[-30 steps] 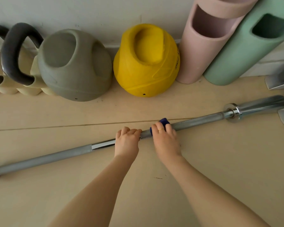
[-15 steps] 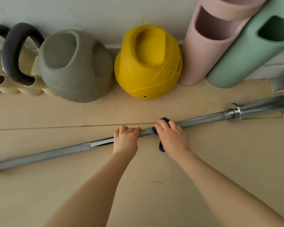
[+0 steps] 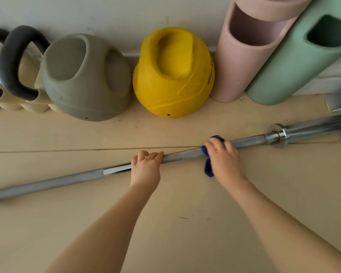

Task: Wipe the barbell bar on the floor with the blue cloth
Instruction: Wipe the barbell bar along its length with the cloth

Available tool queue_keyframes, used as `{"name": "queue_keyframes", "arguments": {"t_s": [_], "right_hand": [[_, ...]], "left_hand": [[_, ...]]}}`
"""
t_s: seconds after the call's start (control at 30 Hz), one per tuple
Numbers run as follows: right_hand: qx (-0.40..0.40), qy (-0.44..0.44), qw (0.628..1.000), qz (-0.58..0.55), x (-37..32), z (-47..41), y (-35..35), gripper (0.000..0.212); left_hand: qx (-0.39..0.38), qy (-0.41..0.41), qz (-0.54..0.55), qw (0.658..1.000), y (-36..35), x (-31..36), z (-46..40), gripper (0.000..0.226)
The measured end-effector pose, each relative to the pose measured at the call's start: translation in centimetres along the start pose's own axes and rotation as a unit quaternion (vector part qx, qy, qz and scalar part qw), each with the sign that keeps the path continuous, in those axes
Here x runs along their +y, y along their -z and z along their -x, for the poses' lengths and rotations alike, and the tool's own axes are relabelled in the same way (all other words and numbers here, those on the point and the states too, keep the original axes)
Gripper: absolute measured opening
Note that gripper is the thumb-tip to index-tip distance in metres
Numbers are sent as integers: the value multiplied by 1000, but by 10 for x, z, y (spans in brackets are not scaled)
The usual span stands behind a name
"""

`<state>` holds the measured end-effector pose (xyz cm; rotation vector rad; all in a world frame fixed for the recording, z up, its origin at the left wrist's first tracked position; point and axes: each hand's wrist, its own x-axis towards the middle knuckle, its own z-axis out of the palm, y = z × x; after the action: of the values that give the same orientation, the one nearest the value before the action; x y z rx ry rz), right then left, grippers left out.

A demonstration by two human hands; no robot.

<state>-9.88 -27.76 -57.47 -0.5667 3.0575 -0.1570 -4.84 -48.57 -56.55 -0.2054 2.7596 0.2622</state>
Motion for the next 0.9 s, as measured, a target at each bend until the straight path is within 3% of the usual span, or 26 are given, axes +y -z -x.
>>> {"name": "queue_keyframes", "arguments": {"t_s": [0.1, 0.23, 0.33, 0.47, 0.63, 0.7, 0.8, 0.9], "right_hand": [[14, -108, 994, 8, 34, 0, 1, 35], [20, -157, 987, -5, 41, -5, 0, 32], [22, -111, 994, 5, 26, -1, -3, 32], [20, 25, 999, 27, 43, 6, -2, 53], [22, -143, 989, 25, 76, -4, 3, 27], [22, -64, 997, 42, 56, 2, -2, 32], [-9, 51, 999, 10, 54, 5, 1, 57], [13, -86, 992, -87, 67, -1, -2, 50]], "left_hand": [[-4, 14, -2, 1000, 2, 4, 1, 54], [35, -22, 12, 999, 3, 26, -3, 46], [92, -88, 3, 992, -9, 58, -9, 43], [111, -58, -15, 992, -15, 76, -15, 43], [126, -70, -43, 989, -16, 72, -17, 44], [125, -64, -35, 989, -17, 74, -17, 43], [125, -57, -33, 990, -17, 75, -16, 43], [133, -54, -31, 989, -16, 74, -19, 41]]}}
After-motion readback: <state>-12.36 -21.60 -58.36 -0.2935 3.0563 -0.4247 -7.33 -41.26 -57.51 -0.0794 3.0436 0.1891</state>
